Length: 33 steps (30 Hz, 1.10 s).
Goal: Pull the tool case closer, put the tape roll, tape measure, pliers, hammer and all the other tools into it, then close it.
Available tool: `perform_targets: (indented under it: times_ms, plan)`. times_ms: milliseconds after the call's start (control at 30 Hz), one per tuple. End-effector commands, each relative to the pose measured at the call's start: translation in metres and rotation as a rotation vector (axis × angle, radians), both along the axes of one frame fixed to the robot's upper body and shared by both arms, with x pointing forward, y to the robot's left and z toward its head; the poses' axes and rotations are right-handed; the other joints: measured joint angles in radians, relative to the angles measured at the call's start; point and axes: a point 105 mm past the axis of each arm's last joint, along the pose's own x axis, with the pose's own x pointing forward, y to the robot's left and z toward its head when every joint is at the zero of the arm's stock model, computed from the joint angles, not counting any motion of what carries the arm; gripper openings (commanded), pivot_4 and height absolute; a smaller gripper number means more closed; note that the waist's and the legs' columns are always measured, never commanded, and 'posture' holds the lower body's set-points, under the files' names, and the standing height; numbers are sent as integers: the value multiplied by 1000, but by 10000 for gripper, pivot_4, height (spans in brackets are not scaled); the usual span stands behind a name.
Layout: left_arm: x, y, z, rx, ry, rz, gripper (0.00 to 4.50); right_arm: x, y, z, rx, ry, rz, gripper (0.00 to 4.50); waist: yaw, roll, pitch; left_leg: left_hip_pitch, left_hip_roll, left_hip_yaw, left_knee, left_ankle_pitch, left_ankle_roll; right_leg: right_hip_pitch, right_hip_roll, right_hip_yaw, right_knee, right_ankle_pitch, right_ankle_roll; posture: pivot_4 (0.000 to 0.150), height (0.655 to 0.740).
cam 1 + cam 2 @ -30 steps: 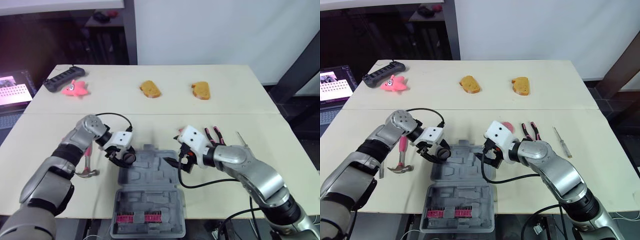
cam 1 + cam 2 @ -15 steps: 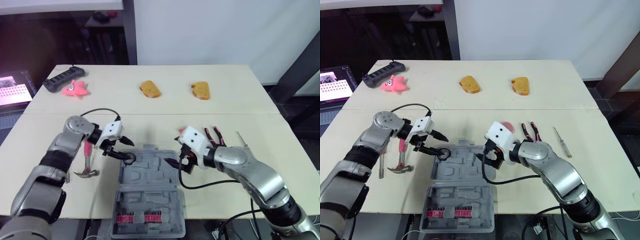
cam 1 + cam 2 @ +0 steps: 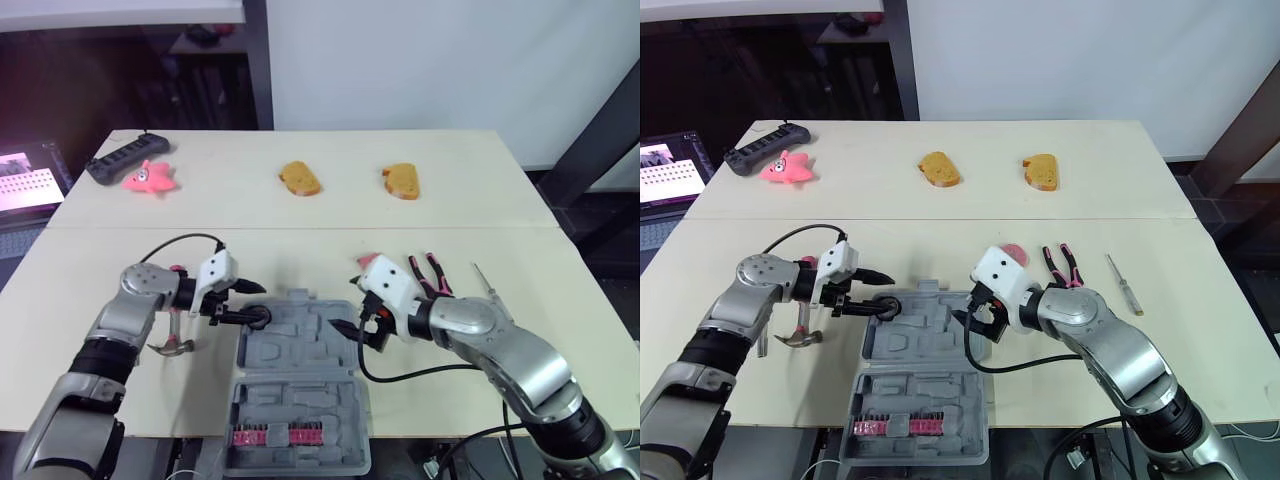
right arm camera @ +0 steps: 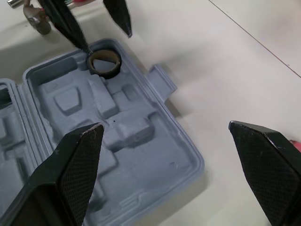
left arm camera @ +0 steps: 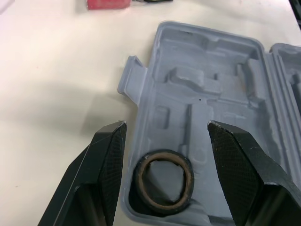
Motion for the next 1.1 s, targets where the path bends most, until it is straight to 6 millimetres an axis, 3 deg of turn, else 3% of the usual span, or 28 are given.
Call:
perform_targets:
  times_ms: [33,267,367,433,733,1100]
  plan:
    - [5,4,5,-9,-41,29,28772,0,2,12,19,-50,8,45000,0,0,0,0,0,0,0,0,0,0,0,0,0,0,0,1500,7400]
    - [8,6,3,-6,-39,35,28772,0,2,11,20,-48,-1,45000,1,0,0,0,0,0,0,0,0,0,0,0,0,0,0,1500,7400]
    - [6,7,2,-5,-37,30,20498,0,2,11,20,-48,-4,45000,1,0,0,0,0,0,0,0,0,0,0,0,0,0,0,1500,7400]
    - [7,7,2,0,-43,34,11195,0,2,11,20,-49,-6,45000,0,0,0,0,0,0,0,0,0,0,0,0,0,0,0,1500,7400]
    - [4,6,3,-4,-40,32,11195,-1,1,10,17,-47,-11,45000,1,0,0,0,0,0,0,0,0,0,0,0,0,0,0,1500,7400]
    - [3,7,-15,66,-44,35,11195,0,0,9,14,-44,-14,45000,2,0,0,0,0,0,0,0,0,0,0,0,0,0,0,1500,7400]
